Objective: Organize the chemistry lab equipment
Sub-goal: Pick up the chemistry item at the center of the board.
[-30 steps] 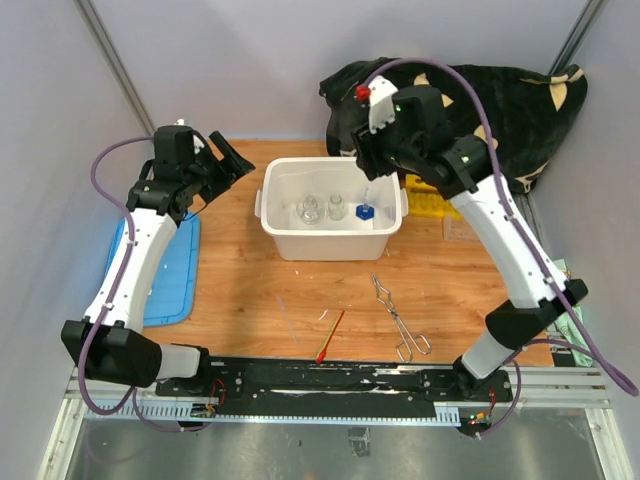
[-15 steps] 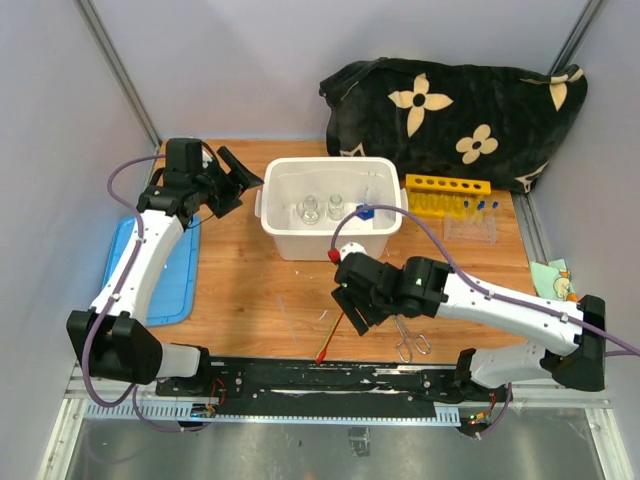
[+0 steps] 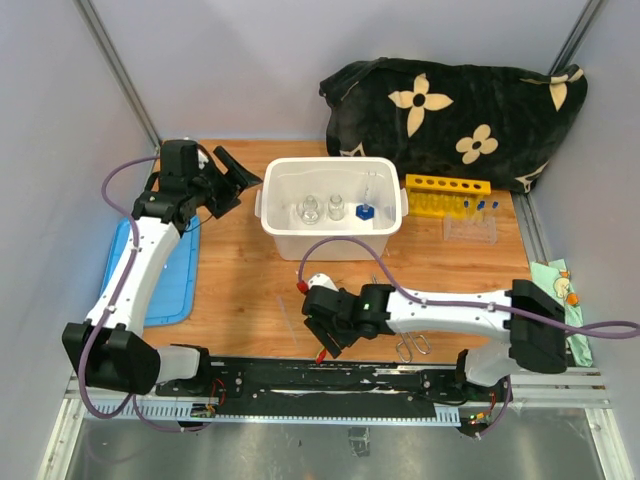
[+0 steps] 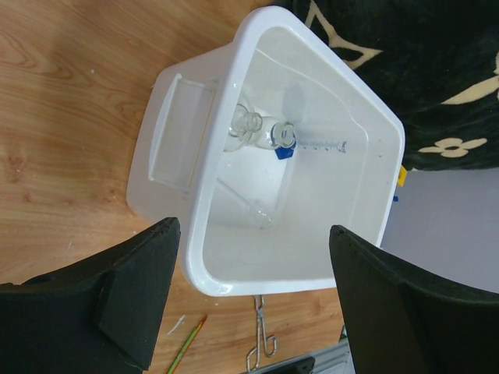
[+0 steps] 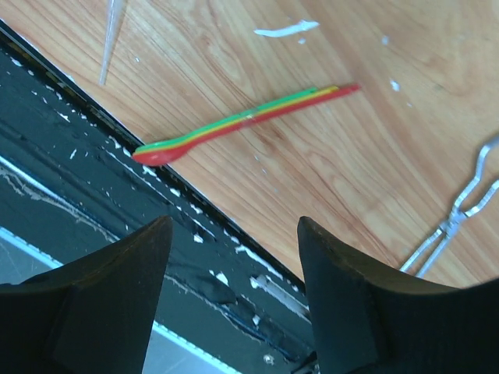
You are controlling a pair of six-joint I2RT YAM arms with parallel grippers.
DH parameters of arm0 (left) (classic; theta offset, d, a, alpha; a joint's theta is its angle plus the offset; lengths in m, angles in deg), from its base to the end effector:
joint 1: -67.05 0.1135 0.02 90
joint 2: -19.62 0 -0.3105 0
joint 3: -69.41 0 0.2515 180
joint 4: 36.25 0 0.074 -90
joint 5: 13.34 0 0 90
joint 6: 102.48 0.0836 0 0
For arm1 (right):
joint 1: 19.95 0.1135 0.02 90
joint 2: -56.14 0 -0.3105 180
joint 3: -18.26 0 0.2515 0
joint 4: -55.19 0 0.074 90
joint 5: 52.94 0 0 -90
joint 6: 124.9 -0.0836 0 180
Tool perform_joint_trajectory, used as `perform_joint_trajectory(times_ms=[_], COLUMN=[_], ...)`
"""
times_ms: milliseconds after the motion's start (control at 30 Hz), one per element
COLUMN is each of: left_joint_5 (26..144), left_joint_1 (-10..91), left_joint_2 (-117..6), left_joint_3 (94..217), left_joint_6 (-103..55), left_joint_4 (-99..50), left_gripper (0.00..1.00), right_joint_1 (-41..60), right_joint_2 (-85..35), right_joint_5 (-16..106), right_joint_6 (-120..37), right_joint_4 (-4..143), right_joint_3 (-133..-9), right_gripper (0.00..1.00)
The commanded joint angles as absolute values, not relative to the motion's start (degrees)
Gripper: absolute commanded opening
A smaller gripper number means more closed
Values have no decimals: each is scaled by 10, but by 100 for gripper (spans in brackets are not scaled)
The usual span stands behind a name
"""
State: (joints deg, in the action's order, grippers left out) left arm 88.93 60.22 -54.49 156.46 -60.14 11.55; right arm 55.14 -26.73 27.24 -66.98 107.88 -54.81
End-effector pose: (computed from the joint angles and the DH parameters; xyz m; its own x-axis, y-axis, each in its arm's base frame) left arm 0.3036 -0.0543 0.3795 -0.5961 -0.6560 -0.4629 -0.2246 0.6897 -0.6883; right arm 0.0914 0.2877 0.2401 -0.6883 -0.5511 -0.4717 -0.6684 0.7345 0.1171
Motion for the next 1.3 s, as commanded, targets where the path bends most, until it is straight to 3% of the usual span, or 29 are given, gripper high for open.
perform_joint_trajectory(times_ms=[0, 233, 767, 1267], left_joint_5=[884, 886, 882, 874], left_joint_1=[607, 607, 607, 607], left_joint_2=[-513, -487, -470, -472], left_joint_3=[1547, 1518, 1499, 1498], left_joint_6=[-597, -600, -599, -593], left_joint_4=[115, 119, 119, 120], left_gripper=[82, 81, 82, 82], right_joint_1=[567, 567, 566, 565], right_joint_2=[-319, -373, -484, -423], right_joint_5=[291, 308, 293, 187], right_joint_6=[-642, -635, -642, -697], right_joint_4=[1015, 977, 1020, 1102], right_joint_3=[-553, -553, -648, -580], right_gripper=[67, 59, 55, 53])
